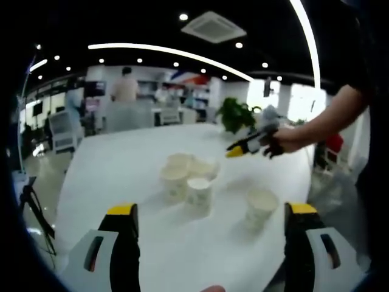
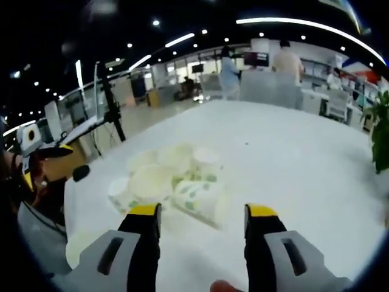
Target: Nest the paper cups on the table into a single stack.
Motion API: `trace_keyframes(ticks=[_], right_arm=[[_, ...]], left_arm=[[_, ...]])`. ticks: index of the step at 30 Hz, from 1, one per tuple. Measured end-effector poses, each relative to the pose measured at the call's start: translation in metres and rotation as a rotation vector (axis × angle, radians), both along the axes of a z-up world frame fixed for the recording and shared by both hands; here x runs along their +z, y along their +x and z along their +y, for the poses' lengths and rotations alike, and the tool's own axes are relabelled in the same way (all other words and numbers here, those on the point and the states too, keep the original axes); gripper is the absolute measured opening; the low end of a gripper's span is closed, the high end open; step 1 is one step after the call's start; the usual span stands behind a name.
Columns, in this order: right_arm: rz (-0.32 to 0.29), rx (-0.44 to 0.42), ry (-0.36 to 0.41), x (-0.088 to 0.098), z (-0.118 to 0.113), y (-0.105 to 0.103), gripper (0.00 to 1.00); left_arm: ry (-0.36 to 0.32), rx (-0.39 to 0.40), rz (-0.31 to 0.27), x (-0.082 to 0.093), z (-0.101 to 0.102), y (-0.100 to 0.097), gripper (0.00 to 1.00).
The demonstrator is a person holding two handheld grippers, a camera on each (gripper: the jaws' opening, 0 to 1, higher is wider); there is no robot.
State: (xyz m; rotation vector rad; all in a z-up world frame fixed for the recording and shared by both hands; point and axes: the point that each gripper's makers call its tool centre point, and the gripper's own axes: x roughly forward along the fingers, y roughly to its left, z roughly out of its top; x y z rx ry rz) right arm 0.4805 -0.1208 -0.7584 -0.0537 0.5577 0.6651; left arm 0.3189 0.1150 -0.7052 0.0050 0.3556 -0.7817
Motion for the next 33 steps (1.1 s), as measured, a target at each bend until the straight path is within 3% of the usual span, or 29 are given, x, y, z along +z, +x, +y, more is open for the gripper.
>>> trace_keyframes(ticks=[33], right_arm=[[0.066,-0.012,0.028,-0.026,0.001,0.018,0.31]], left_arm=[[0.010,0.007,0.015,-0.003,0.002,-0.001,0.98]])
